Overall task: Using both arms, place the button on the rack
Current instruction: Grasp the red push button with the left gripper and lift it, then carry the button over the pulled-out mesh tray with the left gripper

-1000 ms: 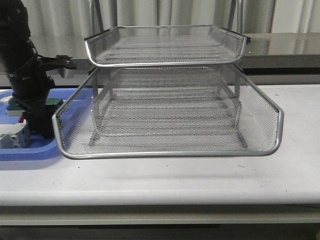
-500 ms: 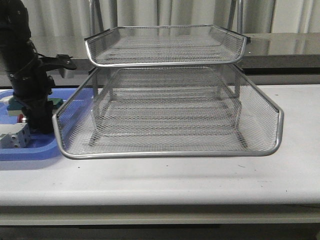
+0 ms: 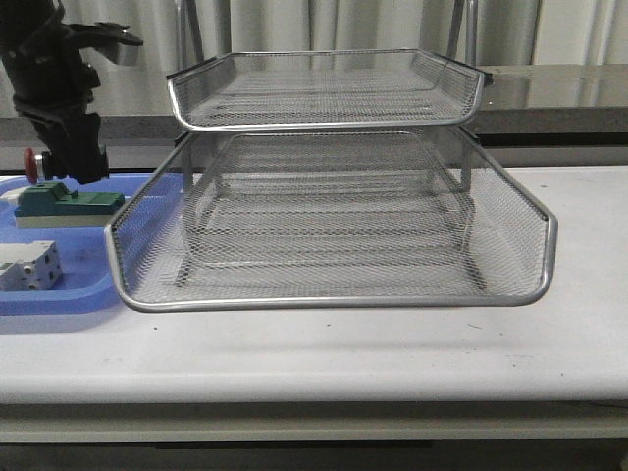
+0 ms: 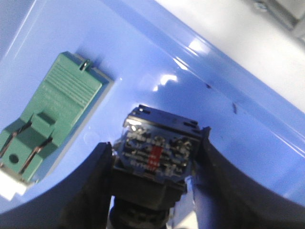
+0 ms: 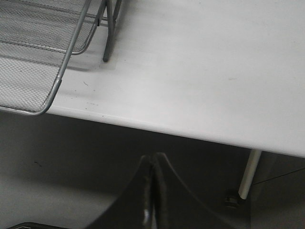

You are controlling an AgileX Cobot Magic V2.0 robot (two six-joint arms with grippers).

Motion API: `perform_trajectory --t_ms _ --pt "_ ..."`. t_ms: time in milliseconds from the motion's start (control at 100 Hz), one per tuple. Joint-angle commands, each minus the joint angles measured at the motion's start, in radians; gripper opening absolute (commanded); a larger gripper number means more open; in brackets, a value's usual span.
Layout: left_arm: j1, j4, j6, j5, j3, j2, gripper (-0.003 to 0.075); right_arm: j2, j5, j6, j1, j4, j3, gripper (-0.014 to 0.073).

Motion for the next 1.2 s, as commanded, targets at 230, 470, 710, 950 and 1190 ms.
perform_trajectory --t_ms 230,470,710,950,1190 --pt "-0.001 0.017 -0.161 0.077 -0.042 -0.165 -0.0013 0.006 -0.06 0.0 -0.004 -0.009 -0.034 -0.0071" --pt "-0.015 -0.019 -0.221 0.077 0.042 -0.275 -0.0013 0.006 -0.06 0.0 -0.004 -0.009 -0.034 -0.0071" --pt "-0.084 -0.021 -0.258 0.077 0.248 -0.432 -0.0013 0.006 -0.06 0.0 -0.004 -0.009 -0.034 -0.0071" --pt "-0.213 -0.033 -0.295 0.077 0.394 -0.551 -0.0013 0.006 -0.06 0.0 -0.004 -0.009 -0.034 -0.0071" --pt "-0.387 -0.09 -0.297 0.053 0.412 -0.552 -0.0013 0.006 -0.06 0.0 -0.004 -0.009 -0.034 -0.0071"
